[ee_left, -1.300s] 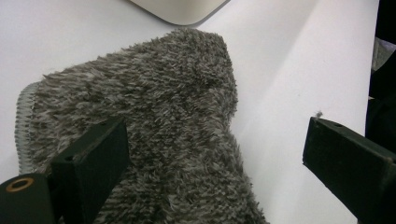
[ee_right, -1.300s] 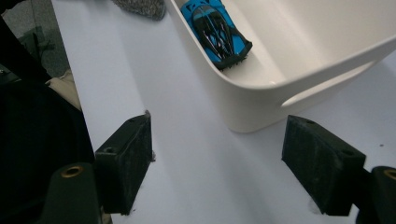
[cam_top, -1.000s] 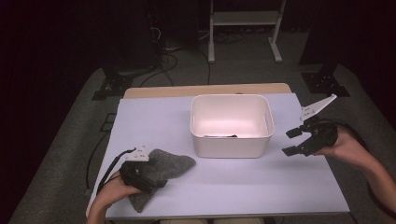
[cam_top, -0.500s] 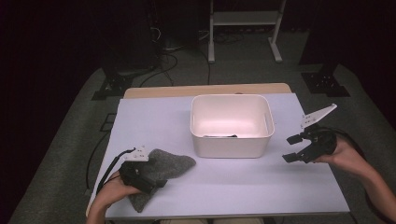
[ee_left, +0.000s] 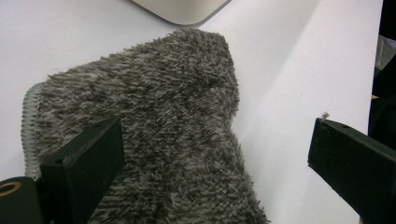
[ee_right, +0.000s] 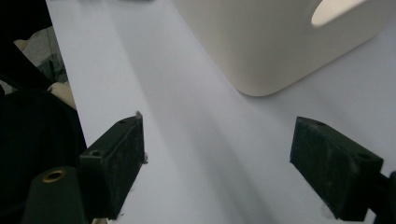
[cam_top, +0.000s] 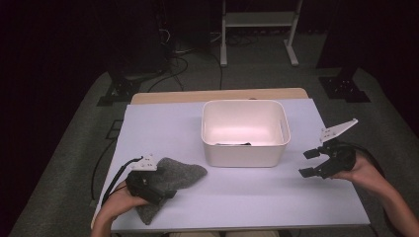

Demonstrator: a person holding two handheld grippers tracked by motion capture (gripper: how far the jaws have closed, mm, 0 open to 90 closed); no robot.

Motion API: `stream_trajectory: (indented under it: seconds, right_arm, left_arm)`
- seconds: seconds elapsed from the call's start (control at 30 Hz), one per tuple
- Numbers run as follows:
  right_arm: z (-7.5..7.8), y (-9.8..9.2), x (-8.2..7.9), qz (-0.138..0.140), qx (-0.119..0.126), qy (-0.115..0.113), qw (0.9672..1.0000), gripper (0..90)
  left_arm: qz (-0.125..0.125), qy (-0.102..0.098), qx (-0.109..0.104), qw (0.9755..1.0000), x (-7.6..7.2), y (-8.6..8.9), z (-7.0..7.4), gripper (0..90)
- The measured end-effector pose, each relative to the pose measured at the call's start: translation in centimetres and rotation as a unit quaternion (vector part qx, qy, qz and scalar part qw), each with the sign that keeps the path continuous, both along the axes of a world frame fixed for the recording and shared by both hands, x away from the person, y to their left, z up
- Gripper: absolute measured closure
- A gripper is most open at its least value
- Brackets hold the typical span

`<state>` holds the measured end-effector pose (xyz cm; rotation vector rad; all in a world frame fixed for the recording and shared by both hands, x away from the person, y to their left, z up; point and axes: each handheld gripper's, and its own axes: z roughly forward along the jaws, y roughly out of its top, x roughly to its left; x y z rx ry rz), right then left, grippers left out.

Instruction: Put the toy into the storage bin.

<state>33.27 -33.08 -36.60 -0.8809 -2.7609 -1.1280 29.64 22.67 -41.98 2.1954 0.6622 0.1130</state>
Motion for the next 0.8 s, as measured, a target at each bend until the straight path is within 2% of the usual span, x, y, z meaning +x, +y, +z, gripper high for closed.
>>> stream_trajectory:
  seconds: [0.63, 0.8]
  right_arm:
    - [-3.9, -0.6, -1.2, -0.014, 0.029, 0.027, 0.9991, 16.7]
    - [-4.7, -0.5, -1.5, -0.015, 0.031, 0.032, 0.9989, 16.6]
  left_arm:
    - [0.000, -0.003, 0.002, 1.0000, -0.1, 0.1, 0.2, 3.2]
    - [0.003, -0.006, -0.006, 1.0000, -0.1, 0.0, 0.3, 3.1]
